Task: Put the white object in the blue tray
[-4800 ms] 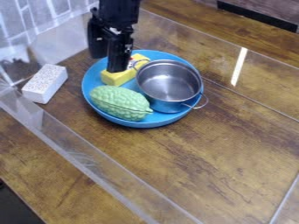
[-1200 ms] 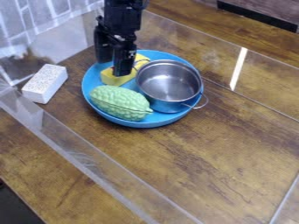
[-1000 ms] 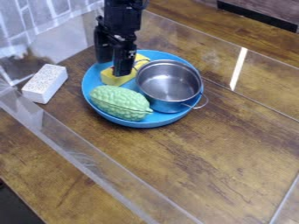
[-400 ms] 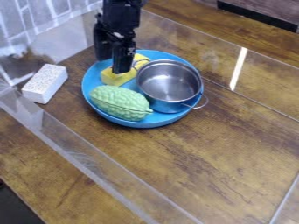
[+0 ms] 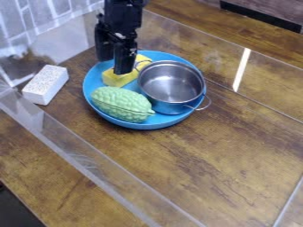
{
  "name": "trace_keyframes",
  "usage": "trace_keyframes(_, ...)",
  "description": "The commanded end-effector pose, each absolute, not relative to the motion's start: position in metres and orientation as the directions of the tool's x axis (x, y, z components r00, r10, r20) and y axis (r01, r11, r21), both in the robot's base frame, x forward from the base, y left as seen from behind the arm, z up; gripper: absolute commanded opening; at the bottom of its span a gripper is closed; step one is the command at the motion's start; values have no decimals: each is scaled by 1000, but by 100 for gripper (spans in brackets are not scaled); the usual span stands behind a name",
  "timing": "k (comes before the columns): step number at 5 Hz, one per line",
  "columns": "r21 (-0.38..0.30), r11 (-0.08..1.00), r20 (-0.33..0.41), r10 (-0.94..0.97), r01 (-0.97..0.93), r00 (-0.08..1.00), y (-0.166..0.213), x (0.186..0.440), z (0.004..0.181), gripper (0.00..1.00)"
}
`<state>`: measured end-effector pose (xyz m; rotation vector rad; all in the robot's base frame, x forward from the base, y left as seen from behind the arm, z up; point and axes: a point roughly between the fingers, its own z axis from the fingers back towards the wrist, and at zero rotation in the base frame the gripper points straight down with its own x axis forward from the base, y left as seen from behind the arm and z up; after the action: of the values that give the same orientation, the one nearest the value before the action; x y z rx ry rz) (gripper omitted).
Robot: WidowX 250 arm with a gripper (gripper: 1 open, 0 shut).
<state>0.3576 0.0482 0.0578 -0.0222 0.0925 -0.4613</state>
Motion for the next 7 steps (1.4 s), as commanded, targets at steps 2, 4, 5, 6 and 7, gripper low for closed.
trace_keyframes(2, 0, 911, -17, -413, 413, 911, 60, 369, 79, 100)
trace_keyframes(4, -7, 894, -28, -448, 448, 894, 55, 370, 68, 100)
trace_keyframes(5, -9, 875, -34, -483, 483, 875, 49, 371, 59, 100)
trace_keyframes(6, -16, 868, -44, -496, 496, 867, 45, 372, 50, 100)
trace_keyframes(7, -18, 865, -53, -501, 501, 864, 42, 376, 42, 100)
